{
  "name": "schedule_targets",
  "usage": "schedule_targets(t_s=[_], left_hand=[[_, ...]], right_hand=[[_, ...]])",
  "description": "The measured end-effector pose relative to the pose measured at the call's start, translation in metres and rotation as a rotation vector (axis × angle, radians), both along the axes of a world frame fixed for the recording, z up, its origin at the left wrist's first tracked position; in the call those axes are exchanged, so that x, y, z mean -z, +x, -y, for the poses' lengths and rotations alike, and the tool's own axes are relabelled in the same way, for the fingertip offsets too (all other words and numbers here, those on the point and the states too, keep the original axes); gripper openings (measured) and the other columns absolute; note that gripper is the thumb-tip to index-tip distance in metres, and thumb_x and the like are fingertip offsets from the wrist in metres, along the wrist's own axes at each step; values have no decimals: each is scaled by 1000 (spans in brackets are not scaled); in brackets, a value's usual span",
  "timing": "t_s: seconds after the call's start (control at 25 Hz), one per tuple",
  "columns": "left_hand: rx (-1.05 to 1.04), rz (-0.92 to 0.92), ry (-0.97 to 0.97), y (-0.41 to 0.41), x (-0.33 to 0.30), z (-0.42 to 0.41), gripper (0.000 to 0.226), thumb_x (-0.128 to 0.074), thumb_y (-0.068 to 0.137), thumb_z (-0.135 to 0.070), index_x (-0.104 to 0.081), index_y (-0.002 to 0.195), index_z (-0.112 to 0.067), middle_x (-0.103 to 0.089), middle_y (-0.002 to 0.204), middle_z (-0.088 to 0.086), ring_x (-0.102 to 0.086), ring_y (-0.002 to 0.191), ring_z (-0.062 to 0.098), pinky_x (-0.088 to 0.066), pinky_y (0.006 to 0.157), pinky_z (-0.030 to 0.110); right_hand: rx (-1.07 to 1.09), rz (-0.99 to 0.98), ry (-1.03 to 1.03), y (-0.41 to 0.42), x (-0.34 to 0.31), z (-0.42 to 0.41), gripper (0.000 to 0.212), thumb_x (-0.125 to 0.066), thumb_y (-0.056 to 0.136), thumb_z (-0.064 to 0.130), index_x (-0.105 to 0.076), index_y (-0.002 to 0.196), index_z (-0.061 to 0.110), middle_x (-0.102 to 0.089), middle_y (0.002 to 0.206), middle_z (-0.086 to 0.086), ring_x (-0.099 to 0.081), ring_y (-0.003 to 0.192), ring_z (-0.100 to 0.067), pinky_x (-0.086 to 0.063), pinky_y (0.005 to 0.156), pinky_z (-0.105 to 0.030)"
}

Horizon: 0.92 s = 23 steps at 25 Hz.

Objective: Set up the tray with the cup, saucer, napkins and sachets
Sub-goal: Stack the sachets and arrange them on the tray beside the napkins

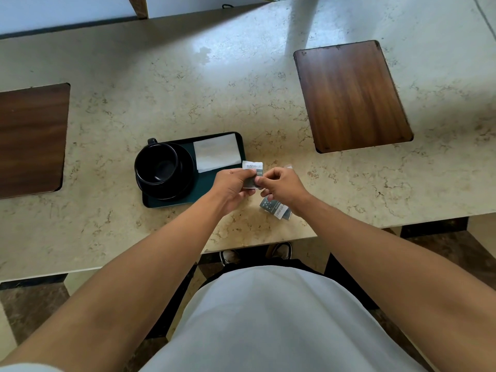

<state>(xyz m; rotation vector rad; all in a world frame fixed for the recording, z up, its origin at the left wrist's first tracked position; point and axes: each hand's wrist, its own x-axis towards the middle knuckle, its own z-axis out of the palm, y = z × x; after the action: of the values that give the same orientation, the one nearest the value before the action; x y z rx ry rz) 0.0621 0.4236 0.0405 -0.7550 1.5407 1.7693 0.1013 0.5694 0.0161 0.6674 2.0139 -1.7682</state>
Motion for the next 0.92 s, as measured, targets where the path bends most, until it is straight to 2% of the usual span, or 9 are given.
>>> schedule_targets(t_s=[0.08,0.2,0.32,0.44,0.52,0.64,0.76,0.84,0.92], left_hand=[[36,-11,-8,1,-1,-2,4,-69,91,-2,-72,93,-1,-75,78,11,-70,72,23,-54,70,36],[44,-19,7,0,-1,-3,13,-64,94,0,-66,106,5,-72,99,21,-71,86,30,-61,82,42],[60,-24,9,1,0,1,18,-56,98,3,-59,116,7,-71,107,29,-74,94,37,-62,83,45],[63,-22,3,3,1,5,16,-52,99,6,-57,112,-1,-73,105,26,-75,94,36,-62,83,46],[56,-13,4,3,2,9,16,-50,99,7,-56,109,-3,-72,104,25,-75,92,36,-62,82,46],[63,13,-2,3,3,15,12,-49,100,3,-55,108,-3,-71,105,26,-75,92,38,-62,82,49],[55,45,1,3,2,20,11,-50,99,0,-53,108,-5,-71,106,26,-75,92,37,-60,84,53],[36,64,10,1,2,24,16,-49,98,1,-52,113,-5,-71,106,27,-75,92,37,-60,85,55],[19,77,21,0,3,29,22,-48,97,3,-50,118,-4,-71,106,27,-75,93,38,-59,86,55]], right_hand=[[-15,-15,12,2,2,-1,19,-76,90,19,-67,95,4,-71,82,-5,-67,61,-11,-52,55,-24],[-103,-47,73,3,4,-8,8,-74,91,20,-71,86,16,-72,81,0,-64,61,-9,-51,59,-25],[-89,-38,320,-3,10,-22,7,-70,94,22,-74,96,17,-74,93,-1,-65,75,-10,-56,74,-32],[-67,25,696,-9,19,-42,30,-71,92,26,-64,119,14,-65,117,-6,-60,96,-16,-54,87,-34],[-70,86,798,-11,23,-47,47,-72,90,40,-57,125,13,-57,124,-8,-56,101,-19,-51,86,-34],[-129,157,871,-12,30,-38,70,-74,84,53,-50,131,8,-52,128,-12,-57,113,-27,-54,91,-43],[-103,170,923,-13,34,-29,76,-78,82,51,-47,134,5,-50,130,-15,-55,118,-30,-53,95,-43],[-84,165,883,-16,34,-28,71,-80,82,44,-48,133,5,-51,129,-14,-54,118,-29,-51,97,-41],[-69,106,803,-20,34,-30,49,-78,87,33,-54,123,10,-58,123,-11,-56,110,-24,-50,93,-35]])
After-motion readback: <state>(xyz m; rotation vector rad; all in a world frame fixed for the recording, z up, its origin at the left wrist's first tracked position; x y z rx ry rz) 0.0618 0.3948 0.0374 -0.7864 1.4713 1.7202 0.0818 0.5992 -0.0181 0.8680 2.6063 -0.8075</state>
